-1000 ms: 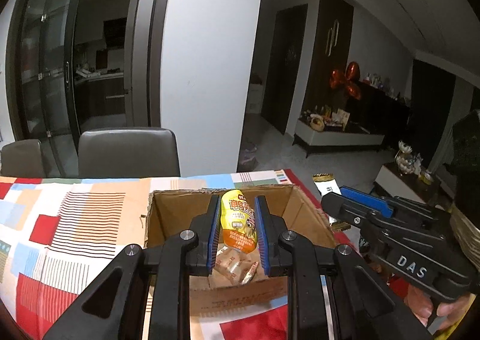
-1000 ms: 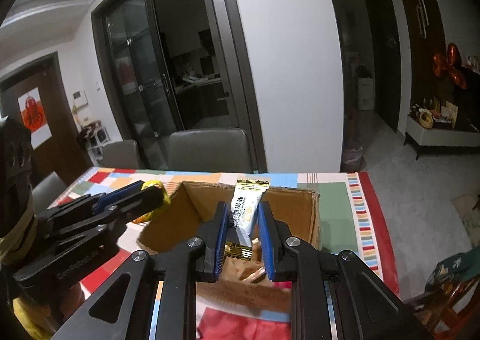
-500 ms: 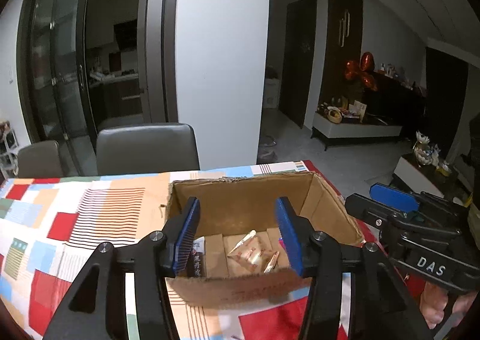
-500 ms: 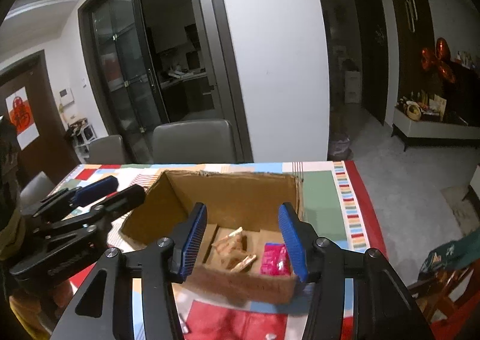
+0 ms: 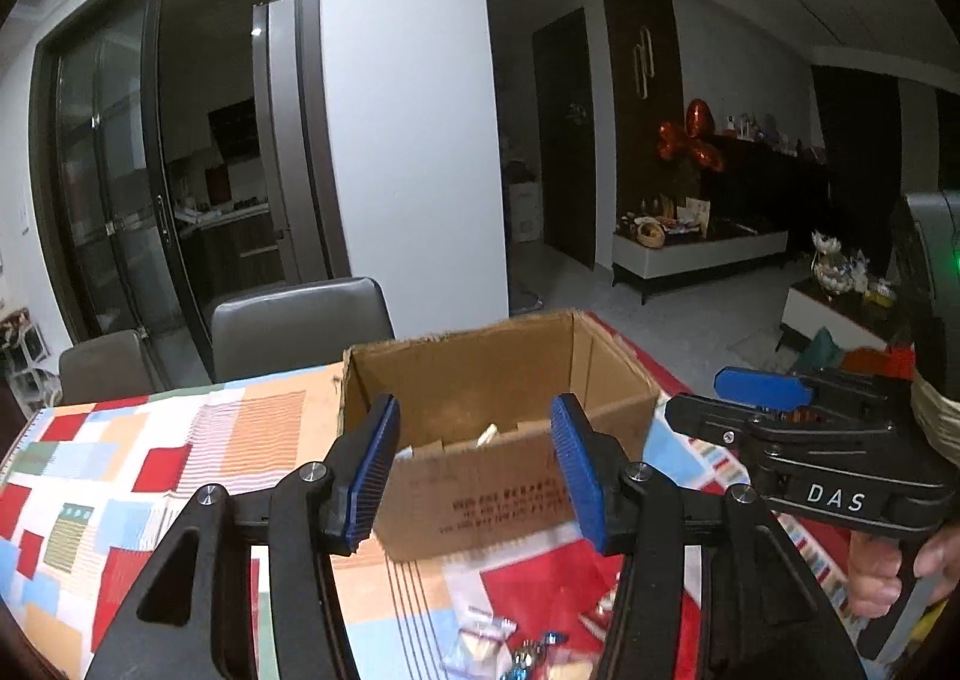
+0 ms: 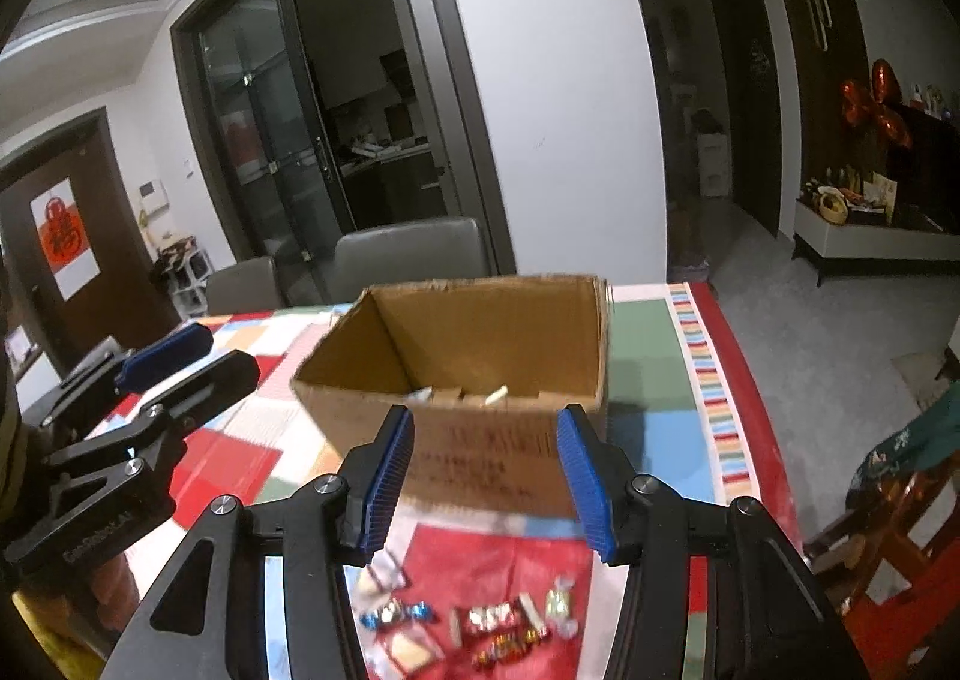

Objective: Organize snacks
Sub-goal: 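Open both tools and withdraw them from the box toward the snacks, then grasp a blue foil candy with the left tool while the right tool grasps a gold candy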

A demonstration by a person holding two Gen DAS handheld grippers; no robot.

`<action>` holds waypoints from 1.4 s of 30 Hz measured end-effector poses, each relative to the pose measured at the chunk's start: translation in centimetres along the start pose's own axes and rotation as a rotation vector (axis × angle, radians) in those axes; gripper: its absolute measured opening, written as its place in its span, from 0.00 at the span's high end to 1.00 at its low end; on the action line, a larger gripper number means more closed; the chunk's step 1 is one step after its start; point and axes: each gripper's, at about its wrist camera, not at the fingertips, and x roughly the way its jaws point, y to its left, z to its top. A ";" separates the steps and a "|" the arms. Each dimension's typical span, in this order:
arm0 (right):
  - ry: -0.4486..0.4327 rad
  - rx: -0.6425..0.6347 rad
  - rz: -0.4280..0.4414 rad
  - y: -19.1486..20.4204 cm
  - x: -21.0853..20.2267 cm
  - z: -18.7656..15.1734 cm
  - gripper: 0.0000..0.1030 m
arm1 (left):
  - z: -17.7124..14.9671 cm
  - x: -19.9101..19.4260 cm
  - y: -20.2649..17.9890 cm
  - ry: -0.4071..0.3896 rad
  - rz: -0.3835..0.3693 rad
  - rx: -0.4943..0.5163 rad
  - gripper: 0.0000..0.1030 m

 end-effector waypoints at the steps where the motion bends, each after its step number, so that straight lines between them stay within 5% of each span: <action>1: 0.004 -0.005 -0.002 0.1 -0.2 -0.4 0.50 | -0.6 -0.3 -0.2 0.004 -0.001 0.005 0.50; 23: 0.258 0.056 -0.043 -0.6 2.6 -11.8 0.51 | -12.8 3.6 -1.4 0.341 -0.087 -0.072 0.54; 42: 0.363 0.110 -0.050 -1.7 5.7 -14.4 0.57 | -15.4 7.2 -1.0 0.445 -0.130 -0.093 0.62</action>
